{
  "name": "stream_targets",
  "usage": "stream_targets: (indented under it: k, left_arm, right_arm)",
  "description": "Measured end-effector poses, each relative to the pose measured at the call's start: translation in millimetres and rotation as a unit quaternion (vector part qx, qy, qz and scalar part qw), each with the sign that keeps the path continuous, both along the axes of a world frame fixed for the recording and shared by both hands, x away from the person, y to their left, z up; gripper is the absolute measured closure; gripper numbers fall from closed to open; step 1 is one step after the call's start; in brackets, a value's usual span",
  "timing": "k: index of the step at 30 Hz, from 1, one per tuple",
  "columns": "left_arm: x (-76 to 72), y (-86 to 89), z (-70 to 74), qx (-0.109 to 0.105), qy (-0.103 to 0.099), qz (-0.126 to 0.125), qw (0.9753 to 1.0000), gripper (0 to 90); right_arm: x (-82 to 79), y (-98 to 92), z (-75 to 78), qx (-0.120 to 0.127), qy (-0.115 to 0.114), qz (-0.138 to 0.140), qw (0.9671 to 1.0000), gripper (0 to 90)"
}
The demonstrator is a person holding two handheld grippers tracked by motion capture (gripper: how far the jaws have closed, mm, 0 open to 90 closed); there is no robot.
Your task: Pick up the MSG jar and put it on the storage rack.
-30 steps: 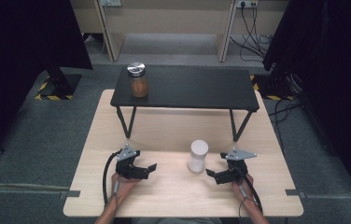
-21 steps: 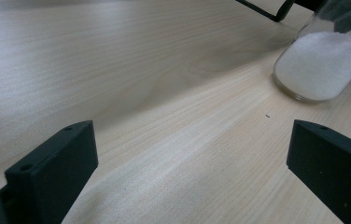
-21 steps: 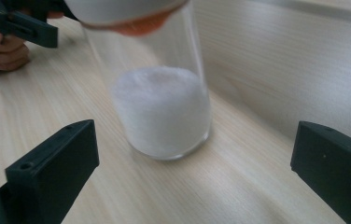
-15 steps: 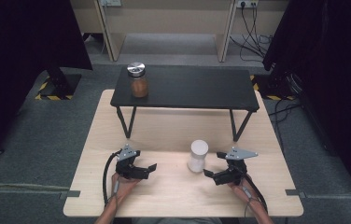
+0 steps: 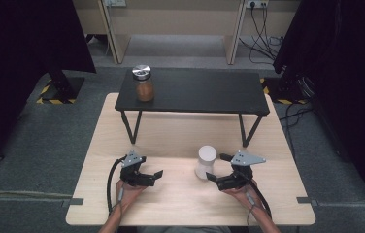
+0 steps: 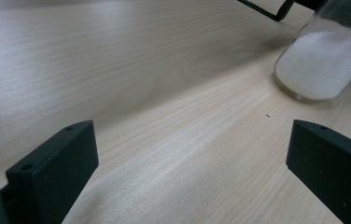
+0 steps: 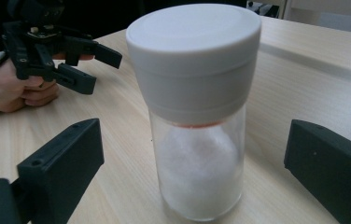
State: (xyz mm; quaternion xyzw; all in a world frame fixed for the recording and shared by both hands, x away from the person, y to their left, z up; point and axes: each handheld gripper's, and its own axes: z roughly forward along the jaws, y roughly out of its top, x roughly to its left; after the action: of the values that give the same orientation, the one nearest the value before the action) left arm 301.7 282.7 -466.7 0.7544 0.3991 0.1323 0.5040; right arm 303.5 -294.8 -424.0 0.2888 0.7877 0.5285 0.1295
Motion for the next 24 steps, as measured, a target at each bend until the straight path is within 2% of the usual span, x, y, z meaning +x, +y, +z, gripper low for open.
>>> stream_targets:
  k: [3,7,13,19,24]
  left_arm:
    - [-0.2,-0.1,0.0,0.001,-0.001,-0.001,1.0,1.4]
    - [-0.2,0.1,-0.1,0.0,-0.001,-0.001,1.0,1.4]
    - [-0.1,0.1,-0.1,0.0,-0.001,-0.001,1.0,1.5]
    - [0.2,0.4,-0.2,-0.001,-0.001,-0.003,1.0,1.8]
    - [0.3,0.1,0.0,0.001,-0.001,-0.003,1.0,2.0]
  right_arm:
    - [0.3,9.8,2.1,0.0,-0.002,-0.011,0.9999,6.5]
    - [4.4,22.8,4.1,-0.018,-0.006,-0.017,0.9997,7.8]
    - [11.1,30.6,-0.3,-0.025,-0.009,-0.018,0.9995,13.2]
    - [14.4,32.4,-5.8,-0.017,-0.007,-0.021,0.9996,21.1]
    - [13.8,33.8,-7.2,-0.013,-0.014,-0.018,0.9997,28.6]
